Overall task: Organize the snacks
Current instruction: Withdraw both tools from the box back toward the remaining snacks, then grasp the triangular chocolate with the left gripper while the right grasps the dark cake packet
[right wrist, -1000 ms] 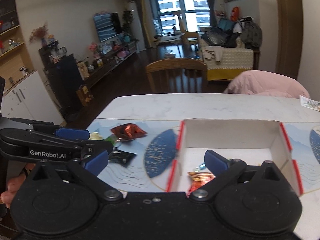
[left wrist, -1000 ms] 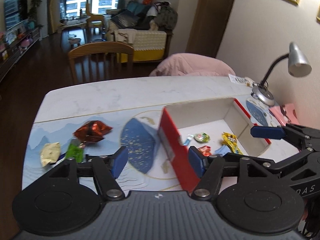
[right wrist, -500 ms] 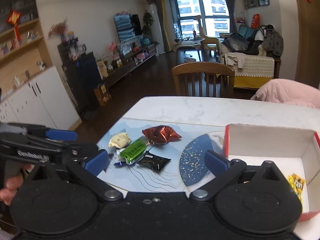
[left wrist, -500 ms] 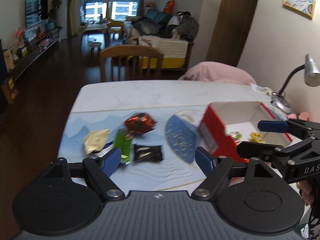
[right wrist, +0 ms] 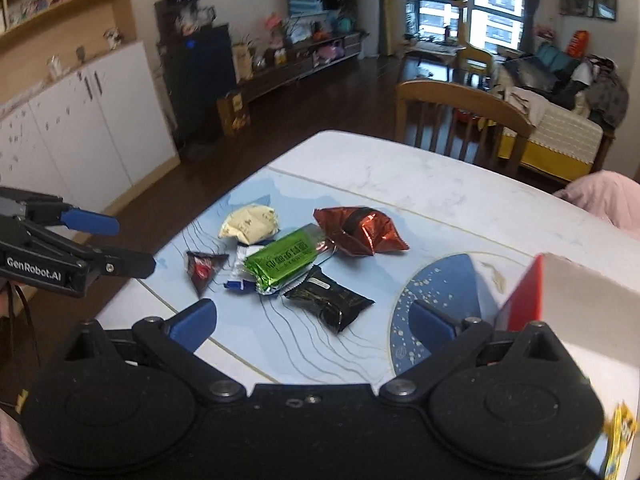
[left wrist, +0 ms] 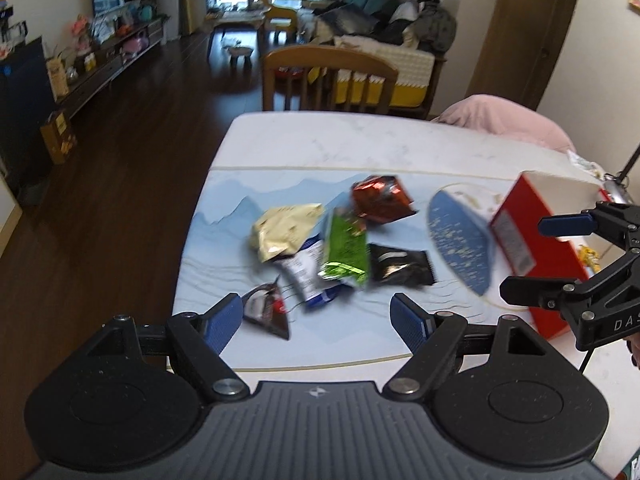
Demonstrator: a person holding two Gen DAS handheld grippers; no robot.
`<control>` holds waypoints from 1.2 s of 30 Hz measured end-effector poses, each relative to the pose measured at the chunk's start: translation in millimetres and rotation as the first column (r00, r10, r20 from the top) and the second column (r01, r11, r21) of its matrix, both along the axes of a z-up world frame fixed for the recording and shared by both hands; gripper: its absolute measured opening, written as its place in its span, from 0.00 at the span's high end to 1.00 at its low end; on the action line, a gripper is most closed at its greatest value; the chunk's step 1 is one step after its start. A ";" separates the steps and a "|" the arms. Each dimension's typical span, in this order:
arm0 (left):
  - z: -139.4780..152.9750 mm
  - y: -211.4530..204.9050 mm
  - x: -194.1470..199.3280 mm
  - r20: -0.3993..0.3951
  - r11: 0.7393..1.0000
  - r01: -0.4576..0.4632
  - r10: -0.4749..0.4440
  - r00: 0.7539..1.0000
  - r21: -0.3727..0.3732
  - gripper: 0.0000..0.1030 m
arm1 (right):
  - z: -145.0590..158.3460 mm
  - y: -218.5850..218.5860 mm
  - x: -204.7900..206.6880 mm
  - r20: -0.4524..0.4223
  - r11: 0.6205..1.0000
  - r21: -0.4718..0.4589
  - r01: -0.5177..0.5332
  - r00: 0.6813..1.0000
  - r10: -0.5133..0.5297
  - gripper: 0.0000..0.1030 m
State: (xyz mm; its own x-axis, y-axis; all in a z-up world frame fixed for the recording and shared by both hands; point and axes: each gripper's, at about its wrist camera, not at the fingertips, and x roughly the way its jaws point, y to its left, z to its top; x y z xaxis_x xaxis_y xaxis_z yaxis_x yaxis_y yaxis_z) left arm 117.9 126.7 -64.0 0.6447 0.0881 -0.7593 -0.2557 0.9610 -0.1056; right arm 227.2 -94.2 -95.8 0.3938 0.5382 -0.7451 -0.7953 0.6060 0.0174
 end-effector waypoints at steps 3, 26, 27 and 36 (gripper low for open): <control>-14.4 11.9 8.0 -0.031 0.999 -0.032 0.032 0.999 0.001 0.21 | -12.8 15.2 9.0 -0.009 0.997 -0.062 -0.040 0.999 0.039 0.01; -82.7 43.8 66.2 -0.211 0.997 -0.073 0.066 0.975 -0.025 0.22 | -93.8 89.9 68.1 -0.046 0.914 -0.306 -0.266 0.963 0.265 0.17; -83.5 43.4 67.4 -0.212 0.997 -0.068 0.062 0.975 -0.023 0.22 | -95.2 91.2 69.5 -0.047 0.913 -0.307 -0.269 0.962 0.267 0.18; -94.3 47.3 78.3 -0.243 0.997 -0.070 0.065 0.968 -0.013 0.35 | -106.0 96.8 78.9 -0.065 0.916 -0.300 -0.267 0.964 0.259 0.34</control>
State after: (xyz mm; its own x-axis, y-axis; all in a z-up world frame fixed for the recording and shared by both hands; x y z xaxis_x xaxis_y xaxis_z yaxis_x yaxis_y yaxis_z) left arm 196.3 174.0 -158.3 0.4342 0.1074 -0.8944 -0.3400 0.9390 -0.0523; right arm 306.1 2.6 -201.8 0.2494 0.3670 -0.8962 -0.9282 0.3543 -0.1133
